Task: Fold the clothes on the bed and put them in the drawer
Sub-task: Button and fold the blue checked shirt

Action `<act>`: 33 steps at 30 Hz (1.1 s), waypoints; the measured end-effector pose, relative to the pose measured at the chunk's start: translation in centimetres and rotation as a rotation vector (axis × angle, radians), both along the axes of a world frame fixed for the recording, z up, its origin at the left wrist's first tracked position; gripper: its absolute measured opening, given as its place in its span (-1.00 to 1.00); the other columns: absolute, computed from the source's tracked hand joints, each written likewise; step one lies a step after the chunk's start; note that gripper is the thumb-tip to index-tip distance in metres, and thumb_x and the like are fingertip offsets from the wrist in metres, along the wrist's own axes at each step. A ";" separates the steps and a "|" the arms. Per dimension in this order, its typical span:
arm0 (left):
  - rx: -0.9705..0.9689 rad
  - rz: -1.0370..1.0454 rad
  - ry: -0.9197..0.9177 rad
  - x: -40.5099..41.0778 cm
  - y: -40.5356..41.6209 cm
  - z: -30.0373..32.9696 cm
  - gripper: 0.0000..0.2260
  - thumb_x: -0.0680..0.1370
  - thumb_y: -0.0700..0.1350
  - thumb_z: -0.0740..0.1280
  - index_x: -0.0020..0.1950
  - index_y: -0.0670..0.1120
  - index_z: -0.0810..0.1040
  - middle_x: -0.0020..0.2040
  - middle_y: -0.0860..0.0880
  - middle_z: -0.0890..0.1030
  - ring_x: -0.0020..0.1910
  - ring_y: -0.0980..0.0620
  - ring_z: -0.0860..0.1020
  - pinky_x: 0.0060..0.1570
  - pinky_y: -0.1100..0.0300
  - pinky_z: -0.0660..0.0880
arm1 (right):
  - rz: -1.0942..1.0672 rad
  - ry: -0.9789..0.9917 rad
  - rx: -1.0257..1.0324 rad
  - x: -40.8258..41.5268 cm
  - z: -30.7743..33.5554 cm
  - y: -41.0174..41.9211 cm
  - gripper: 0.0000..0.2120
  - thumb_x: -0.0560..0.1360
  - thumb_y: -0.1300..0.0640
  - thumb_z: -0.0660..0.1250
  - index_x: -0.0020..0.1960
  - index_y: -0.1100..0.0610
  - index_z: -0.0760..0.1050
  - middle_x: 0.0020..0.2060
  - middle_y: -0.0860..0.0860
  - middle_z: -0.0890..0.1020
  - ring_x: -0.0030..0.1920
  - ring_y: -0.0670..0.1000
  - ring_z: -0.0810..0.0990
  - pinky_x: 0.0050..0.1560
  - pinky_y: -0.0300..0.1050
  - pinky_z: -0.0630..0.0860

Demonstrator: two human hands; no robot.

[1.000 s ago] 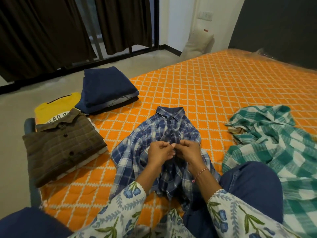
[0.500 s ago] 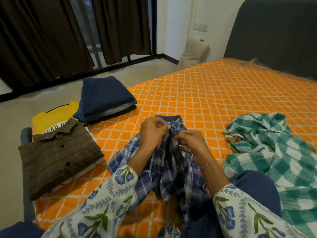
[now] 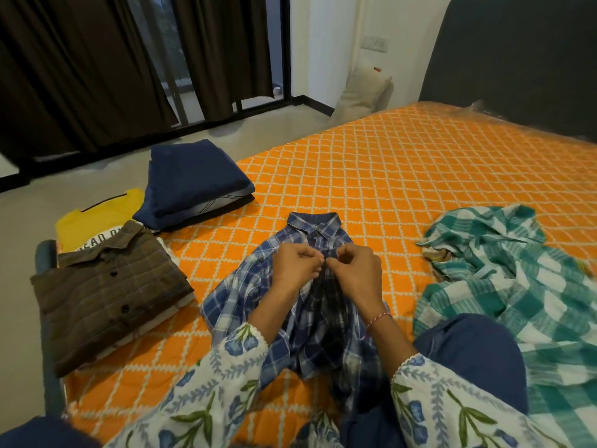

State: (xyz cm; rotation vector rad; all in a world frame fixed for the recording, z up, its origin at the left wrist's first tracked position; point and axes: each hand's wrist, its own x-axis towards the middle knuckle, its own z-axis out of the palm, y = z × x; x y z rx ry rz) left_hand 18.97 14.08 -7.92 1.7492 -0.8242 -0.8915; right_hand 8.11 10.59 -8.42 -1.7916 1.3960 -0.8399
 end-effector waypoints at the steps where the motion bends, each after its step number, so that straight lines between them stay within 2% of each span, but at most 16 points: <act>1: -0.010 0.011 0.009 -0.1 0.1 -0.1 -0.94 0.51 -0.31 0.37 -0.17 -0.23 0.60 -0.27 -0.10 0.60 -0.29 0.06 0.58 -0.24 0.28 0.57 | -0.003 0.012 -0.001 0.1 -0.1 0.1 -0.78 0.42 0.25 0.39 -0.35 0.20 0.41 -0.42 0.10 0.48 -0.39 0.03 0.38 -0.34 -0.15 0.29; 12: -0.077 0.105 0.032 -0.9 0.9 -1.6 -0.92 0.49 -0.33 0.38 -0.19 -0.21 0.60 -0.30 -0.07 0.60 -0.33 0.09 0.58 -0.29 0.35 0.55 | -0.002 0.028 0.045 0.2 -1.1 0.4 -0.68 0.43 0.25 0.39 -0.42 0.19 0.34 -0.50 0.11 0.36 -0.45 0.01 0.26 -0.43 -0.19 0.21; 16: -0.080 0.129 -0.014 -1.1 0.9 -2.1 -0.97 0.48 -0.33 0.39 -0.14 -0.27 0.63 -0.28 -0.12 0.61 -0.31 0.05 0.58 -0.23 0.25 0.56 | 0.009 -0.009 0.102 0.2 -1.3 0.6 -0.79 0.45 0.27 0.37 -0.34 0.30 0.54 -0.43 0.16 0.56 -0.41 0.05 0.46 -0.36 -0.18 0.37; 18: -0.078 0.151 -0.061 -1.1 0.9 -2.4 -0.94 0.48 -0.33 0.40 -0.18 -0.22 0.63 -0.26 -0.11 0.62 -0.28 0.03 0.59 -0.19 0.19 0.57 | 0.031 -0.041 0.153 0.3 -1.3 0.7 -0.83 0.47 0.31 0.33 -0.28 0.28 0.61 -0.33 0.18 0.65 -0.30 0.17 0.58 -0.26 -0.03 0.52; 20: -0.082 0.150 -0.071 -0.9 1.1 -2.5 -0.89 0.47 -0.32 0.41 -0.22 -0.15 0.61 -0.25 -0.10 0.62 -0.25 0.02 0.61 -0.17 0.19 0.58 | 0.057 -0.113 0.245 0.1 -1.3 0.4 -0.79 0.49 0.34 0.29 -0.28 0.25 0.62 -0.27 0.22 0.66 -0.24 0.24 0.60 -0.15 0.08 0.58; 23: -0.098 0.117 -0.010 -0.8 1.2 -2.6 -0.91 0.47 -0.32 0.41 -0.20 -0.16 0.61 -0.26 -0.11 0.63 -0.26 0.03 0.63 -0.17 0.22 0.61 | 0.036 -0.186 0.284 -0.3 -1.5 0.0 -0.72 0.47 0.39 0.32 -0.35 0.15 0.59 -0.30 0.19 0.65 -0.27 0.14 0.60 -0.18 0.07 0.59; 26: -0.102 0.120 0.003 -0.9 1.1 -2.7 -0.95 0.49 -0.34 0.38 -0.12 -0.23 0.62 -0.26 -0.09 0.61 -0.26 0.04 0.62 -0.14 0.20 0.60 | 0.031 -0.147 0.216 -0.1 -1.9 -0.1 -0.77 0.42 0.38 0.36 -0.37 0.18 0.58 -0.39 0.11 0.63 -0.36 0.07 0.57 -0.26 -0.05 0.55; 29: -0.103 0.147 -0.015 -1.1 1.0 -3.2 -0.89 0.49 -0.35 0.37 -0.17 -0.17 0.62 -0.25 -0.07 0.62 -0.24 0.04 0.62 -0.14 0.17 0.61 | 0.040 -0.101 0.200 0.2 -2.1 -0.1 -0.79 0.40 0.33 0.38 -0.37 0.13 0.58 -0.41 0.03 0.63 -0.36 0.02 0.59 -0.25 -0.11 0.52; 33: -0.087 0.152 -0.029 -1.1 0.9 -3.5 -0.91 0.51 -0.32 0.35 -0.11 -0.20 0.65 -0.21 -0.15 0.65 -0.26 -0.02 0.61 -0.15 0.11 0.59 | 0.059 0.125 0.033 0.4 -1.7 0.3 -0.89 0.42 0.27 0.37 -0.24 0.15 0.63 -0.31 0.05 0.66 -0.29 0.02 0.61 -0.26 -0.16 0.49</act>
